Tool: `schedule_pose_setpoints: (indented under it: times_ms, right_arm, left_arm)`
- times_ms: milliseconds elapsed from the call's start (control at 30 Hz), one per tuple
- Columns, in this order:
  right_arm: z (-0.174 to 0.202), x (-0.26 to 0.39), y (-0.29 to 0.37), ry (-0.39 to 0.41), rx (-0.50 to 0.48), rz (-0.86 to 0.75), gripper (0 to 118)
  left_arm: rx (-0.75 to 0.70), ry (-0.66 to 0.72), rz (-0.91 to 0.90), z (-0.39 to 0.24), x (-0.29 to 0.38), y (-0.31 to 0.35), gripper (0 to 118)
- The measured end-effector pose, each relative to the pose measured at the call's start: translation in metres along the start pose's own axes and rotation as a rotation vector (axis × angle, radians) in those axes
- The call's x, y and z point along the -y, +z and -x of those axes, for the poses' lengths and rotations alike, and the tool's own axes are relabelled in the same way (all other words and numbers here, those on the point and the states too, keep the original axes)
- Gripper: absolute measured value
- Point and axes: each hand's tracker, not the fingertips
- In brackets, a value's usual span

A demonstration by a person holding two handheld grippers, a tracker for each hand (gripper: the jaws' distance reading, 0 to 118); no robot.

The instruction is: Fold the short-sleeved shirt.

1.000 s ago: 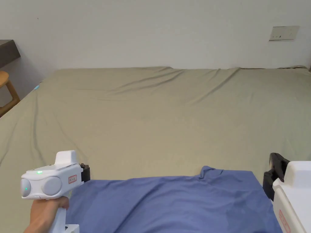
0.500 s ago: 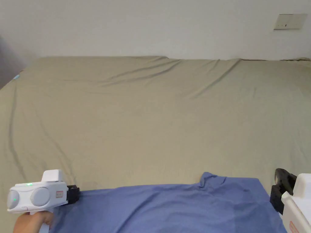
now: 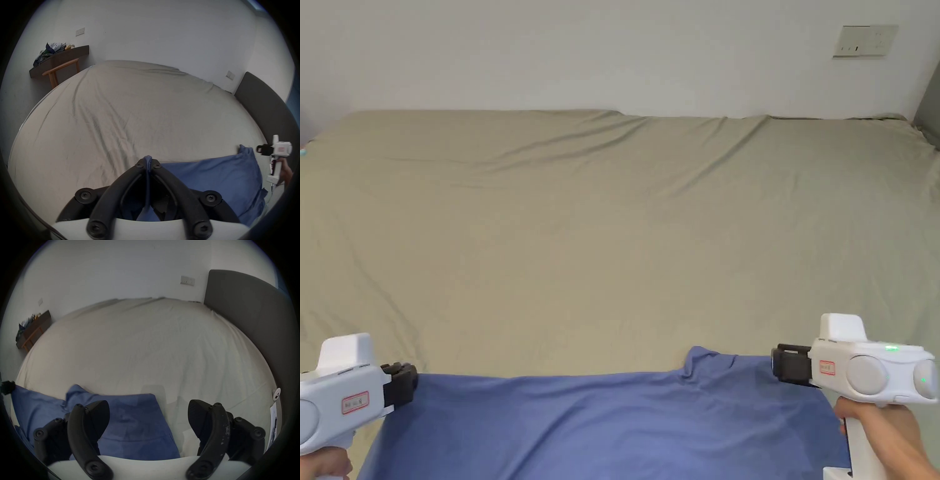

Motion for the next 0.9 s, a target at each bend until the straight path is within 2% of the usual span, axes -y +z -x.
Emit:
schedule_pose_setpoints:
  times_ms: [100, 133, 167, 200, 233, 267, 300, 333, 500, 533, 767, 900]
  right_arm:
    - [0.003, 0.001, -0.031, -0.006, 0.014, 0.062, 101]
    - [0.010, 0.005, -0.033, -0.008, 0.028, 0.099, 97]
    - [0.013, 0.007, -0.036, 0.003, 0.020, 0.098, 86]
    - [0.015, 0.008, -0.037, 0.013, 0.003, 0.100, 70]
    - [0.018, 0.010, -0.031, 0.005, -0.030, 0.070, 61]
    - [0.018, 0.010, -0.028, 0.008, -0.014, 0.065, 45]
    - [0.019, 0.010, -0.025, 0.016, -0.024, 0.057, 13]
    - [0.020, 0.011, -0.019, 0.041, -0.027, 0.048, 4]
    - [0.031, 0.019, 0.048, 0.132, -0.035, -0.094, 3]
    - [0.028, 0.021, 0.066, 0.137, -0.064, -0.122, 3]
    - [0.007, 0.069, 0.199, 0.084, -0.157, -0.291, 4]
    - [-0.005, 0.113, 0.246, 0.049, -0.192, -0.322, 4]
  left_arm:
    - [0.013, -0.003, -0.008, 0.004, 0.001, 0.004, 3]
    - [0.015, -0.005, -0.008, 0.003, 0.001, 0.006, 3]
    - [0.014, -0.009, -0.009, 0.003, 0.002, 0.008, 3]
    - [0.011, -0.016, -0.008, 0.004, 0.003, 0.009, 3]
    - [0.007, -0.021, -0.007, 0.004, 0.005, 0.010, 3]
    - [0.007, -0.021, -0.006, 0.004, 0.006, 0.011, 3]
    - [0.005, -0.022, -0.004, 0.004, 0.007, 0.012, 3]
    - [0.001, -0.017, -0.003, 0.006, 0.008, 0.013, 3]
    - [-0.013, 0.013, -0.030, 0.010, 0.015, 0.028, 3]
    - [-0.015, 0.017, -0.035, 0.011, 0.017, 0.034, 3]
    - [-0.042, 0.052, -0.083, 0.022, 0.033, 0.088, 3]
    - [-0.056, 0.062, -0.086, 0.037, 0.050, 0.114, 3]
